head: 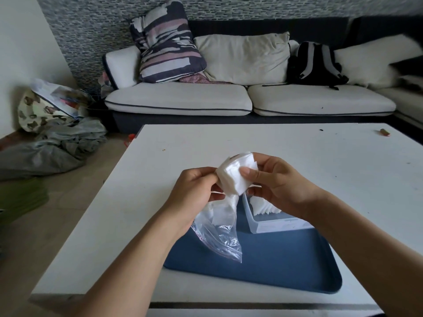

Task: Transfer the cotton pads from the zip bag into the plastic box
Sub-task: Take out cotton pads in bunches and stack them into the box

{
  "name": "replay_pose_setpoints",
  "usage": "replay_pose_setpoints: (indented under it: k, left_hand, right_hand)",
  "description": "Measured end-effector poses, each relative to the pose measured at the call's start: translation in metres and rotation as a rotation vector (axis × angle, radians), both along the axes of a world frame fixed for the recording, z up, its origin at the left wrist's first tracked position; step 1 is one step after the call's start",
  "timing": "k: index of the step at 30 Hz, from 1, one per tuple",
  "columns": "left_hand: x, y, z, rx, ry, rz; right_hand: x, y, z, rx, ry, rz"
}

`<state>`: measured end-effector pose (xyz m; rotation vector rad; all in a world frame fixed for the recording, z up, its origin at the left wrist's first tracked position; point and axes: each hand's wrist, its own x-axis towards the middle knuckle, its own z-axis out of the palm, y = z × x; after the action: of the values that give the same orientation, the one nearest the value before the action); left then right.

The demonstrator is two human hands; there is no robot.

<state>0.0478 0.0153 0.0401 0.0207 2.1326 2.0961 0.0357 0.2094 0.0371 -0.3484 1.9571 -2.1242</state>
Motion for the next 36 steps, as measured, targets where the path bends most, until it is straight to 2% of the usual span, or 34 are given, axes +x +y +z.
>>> replay_pose_setpoints:
  k: [8, 12, 14, 18, 22, 31, 36]
  left_hand:
    - [-0.001, 0.002, 0.002, 0.064, -0.031, -0.021]
    - [0.000, 0.007, 0.004, 0.154, -0.087, -0.030]
    - [0.000, 0.006, 0.004, 0.175, -0.055, -0.089]
    - [-0.003, 0.005, -0.003, -0.021, 0.061, -0.150]
    - [-0.002, 0.007, -0.004, 0.006, 0.108, -0.155]
    - [-0.002, 0.009, -0.008, -0.093, 0.179, -0.118]
    - [-0.002, 0.007, -0.008, -0.159, 0.259, -0.102]
  right_hand:
    - [-0.003, 0.002, -0.001, 0.037, 0.005, -0.011]
    - [-0.002, 0.004, 0.000, -0.013, 0.002, 0.011]
    - [-0.003, 0.006, 0.000, -0.044, -0.015, 0.008]
    - [-0.004, 0.009, 0.001, -0.099, -0.071, -0.012]
    - [-0.004, 0.011, 0.000, -0.081, -0.085, -0.046]
    - [0.000, 0.010, 0.003, 0.007, -0.081, -0.049]
    - [0.000, 0.006, 0.003, -0.076, -0.158, -0.100]
